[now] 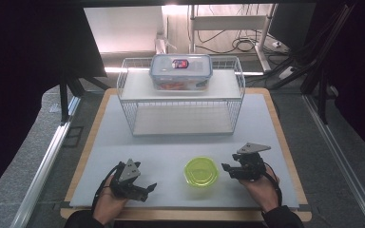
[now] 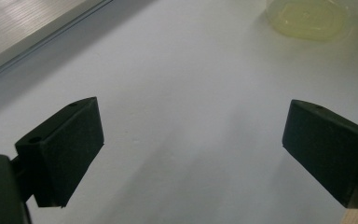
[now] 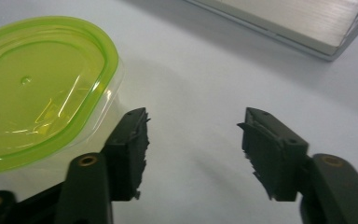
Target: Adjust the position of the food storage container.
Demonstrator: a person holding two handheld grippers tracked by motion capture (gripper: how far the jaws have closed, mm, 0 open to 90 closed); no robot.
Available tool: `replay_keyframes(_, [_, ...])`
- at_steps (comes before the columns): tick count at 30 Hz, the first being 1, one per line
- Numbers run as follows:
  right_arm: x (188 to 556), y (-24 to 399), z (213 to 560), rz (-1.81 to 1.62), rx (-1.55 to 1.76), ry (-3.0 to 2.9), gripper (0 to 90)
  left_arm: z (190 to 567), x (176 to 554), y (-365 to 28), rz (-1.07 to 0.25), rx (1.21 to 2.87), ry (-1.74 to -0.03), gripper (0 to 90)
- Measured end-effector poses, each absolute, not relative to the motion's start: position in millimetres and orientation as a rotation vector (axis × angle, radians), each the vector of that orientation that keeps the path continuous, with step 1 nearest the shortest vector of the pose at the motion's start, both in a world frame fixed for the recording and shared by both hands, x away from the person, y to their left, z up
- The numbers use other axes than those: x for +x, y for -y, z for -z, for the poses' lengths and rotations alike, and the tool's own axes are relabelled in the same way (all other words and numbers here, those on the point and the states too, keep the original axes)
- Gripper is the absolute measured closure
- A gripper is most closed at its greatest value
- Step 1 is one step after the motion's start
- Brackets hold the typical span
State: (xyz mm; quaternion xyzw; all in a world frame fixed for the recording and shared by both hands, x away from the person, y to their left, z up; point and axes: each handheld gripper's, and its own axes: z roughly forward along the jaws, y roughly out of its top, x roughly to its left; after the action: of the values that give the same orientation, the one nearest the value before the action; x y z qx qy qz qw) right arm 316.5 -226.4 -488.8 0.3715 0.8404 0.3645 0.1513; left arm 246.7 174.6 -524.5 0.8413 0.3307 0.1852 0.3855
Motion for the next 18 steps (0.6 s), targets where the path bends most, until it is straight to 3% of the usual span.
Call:
replay_keyframes(7, [314.9,230.2,489.9,-1.050,1.055,-2.409,28.3,525.2,246.7,-174.4,-0.474,2.144,-0.842,4.9])
replay_keyframes(18, [314.1,232.3,490.7,-1.042,1.057,-2.408,21.8,525.6,246.8,-173.9,-0.472,2.150,-0.839,5.0])
